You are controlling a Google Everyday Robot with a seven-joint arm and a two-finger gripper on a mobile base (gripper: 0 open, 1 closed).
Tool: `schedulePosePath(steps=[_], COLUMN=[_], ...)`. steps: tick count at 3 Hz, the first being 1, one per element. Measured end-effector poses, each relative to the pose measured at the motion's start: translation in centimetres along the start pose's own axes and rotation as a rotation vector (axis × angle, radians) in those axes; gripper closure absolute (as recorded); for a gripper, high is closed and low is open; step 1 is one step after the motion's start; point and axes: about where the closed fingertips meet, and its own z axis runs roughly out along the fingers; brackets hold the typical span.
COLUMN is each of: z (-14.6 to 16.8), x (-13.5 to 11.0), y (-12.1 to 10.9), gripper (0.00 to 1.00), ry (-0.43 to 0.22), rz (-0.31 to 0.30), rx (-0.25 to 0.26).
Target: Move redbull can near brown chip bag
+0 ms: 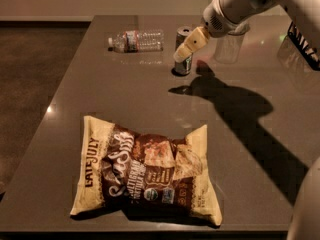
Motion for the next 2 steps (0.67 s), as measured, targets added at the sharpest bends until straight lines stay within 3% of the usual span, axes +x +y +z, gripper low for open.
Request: schedulePosePath(steps=[1, 2], z=[0.73, 1.14], x=[-0.92, -1.69], y=[0.21, 0.44], gripper=[0.13, 0.37], ry=[-0.008, -0.02], rz=[-0.001, -0.001], rx=[-0.014, -0.035])
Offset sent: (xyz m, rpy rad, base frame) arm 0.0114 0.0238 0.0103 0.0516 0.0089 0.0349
